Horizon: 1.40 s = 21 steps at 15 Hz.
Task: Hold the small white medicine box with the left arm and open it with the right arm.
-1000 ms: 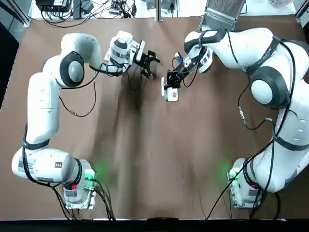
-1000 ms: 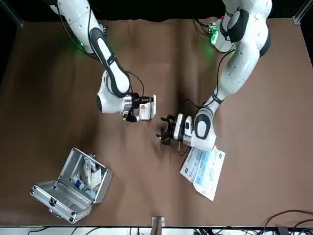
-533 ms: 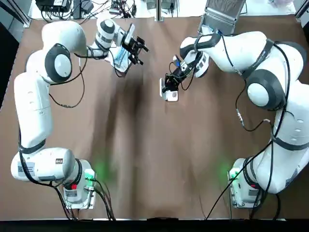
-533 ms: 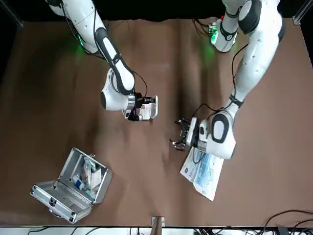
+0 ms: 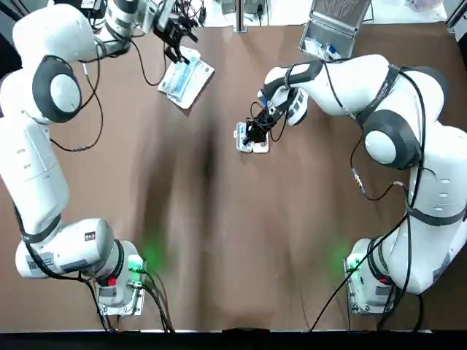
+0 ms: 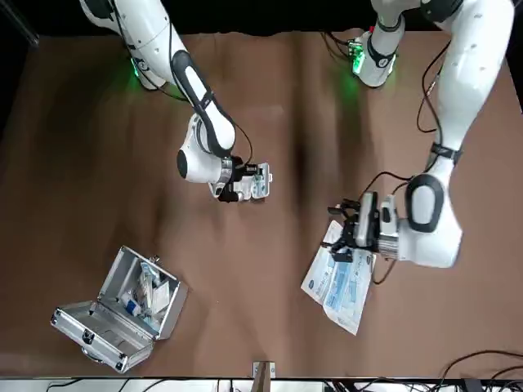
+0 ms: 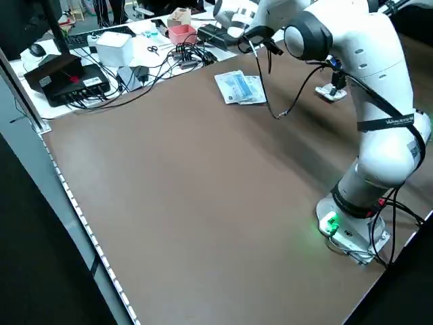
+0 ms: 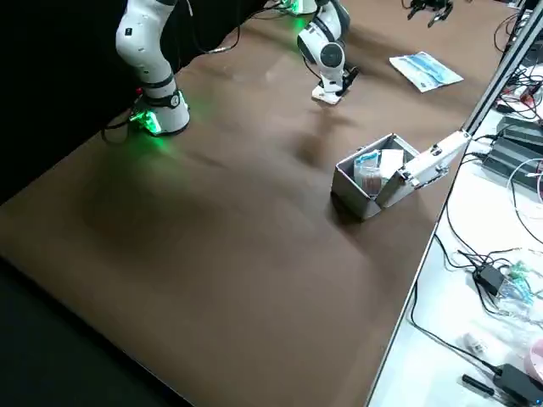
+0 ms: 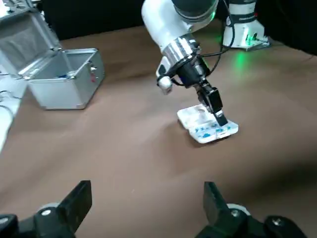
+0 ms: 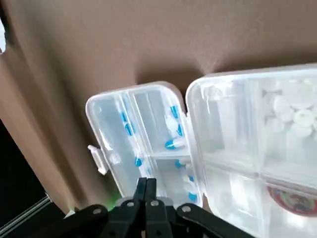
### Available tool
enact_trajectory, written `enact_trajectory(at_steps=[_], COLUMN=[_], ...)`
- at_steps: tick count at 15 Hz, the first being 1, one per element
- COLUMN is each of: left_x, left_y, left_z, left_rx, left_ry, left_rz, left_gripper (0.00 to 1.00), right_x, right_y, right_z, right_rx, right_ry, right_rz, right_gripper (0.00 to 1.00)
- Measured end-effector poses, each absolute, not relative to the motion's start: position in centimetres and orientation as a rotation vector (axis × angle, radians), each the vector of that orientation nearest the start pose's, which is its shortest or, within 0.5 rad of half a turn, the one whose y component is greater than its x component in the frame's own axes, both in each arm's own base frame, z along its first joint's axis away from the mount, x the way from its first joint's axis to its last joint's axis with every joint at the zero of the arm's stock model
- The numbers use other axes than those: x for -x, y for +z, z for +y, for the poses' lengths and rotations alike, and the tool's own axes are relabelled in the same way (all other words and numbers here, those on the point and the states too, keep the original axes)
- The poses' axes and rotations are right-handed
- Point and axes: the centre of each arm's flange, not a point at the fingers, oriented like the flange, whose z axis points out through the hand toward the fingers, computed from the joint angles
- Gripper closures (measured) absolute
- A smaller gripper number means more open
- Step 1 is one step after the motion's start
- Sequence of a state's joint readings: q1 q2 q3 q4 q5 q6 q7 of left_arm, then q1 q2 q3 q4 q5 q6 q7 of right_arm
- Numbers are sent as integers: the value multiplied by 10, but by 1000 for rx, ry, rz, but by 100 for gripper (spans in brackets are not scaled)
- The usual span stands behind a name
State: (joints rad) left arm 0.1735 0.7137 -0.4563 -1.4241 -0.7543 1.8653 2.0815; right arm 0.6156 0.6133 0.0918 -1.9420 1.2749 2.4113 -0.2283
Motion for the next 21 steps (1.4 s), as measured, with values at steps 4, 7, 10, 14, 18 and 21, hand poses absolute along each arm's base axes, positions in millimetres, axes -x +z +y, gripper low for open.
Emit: enact_trajectory(at_steps=[4,7,10,14,18,21], left_x=[-690,-694,-694,-684,-678,-673], left_y=[351,370,392,428,452,469], left_z=[-144,-122,-106,-106,-105,-109], left_rx=[-1295,-1356,-1560,-1946,-2234,-2405], left_ry=[744,734,637,402,240,141], left_rz=[-1996,-2039,-1937,-1539,-1169,-907], left_gripper=[0,0,0,0,0,0], right_x=[-455,-454,-453,-452,-453,-455], right_y=[151,148,145,145,145,147], right_z=[401,402,403,404,404,405], right_rx=[2381,2385,2389,2390,2391,2389], right_ry=[389,390,388,388,387,383], right_rz=[177,178,179,176,175,180], right_gripper=[99,99,99,99,99,99])
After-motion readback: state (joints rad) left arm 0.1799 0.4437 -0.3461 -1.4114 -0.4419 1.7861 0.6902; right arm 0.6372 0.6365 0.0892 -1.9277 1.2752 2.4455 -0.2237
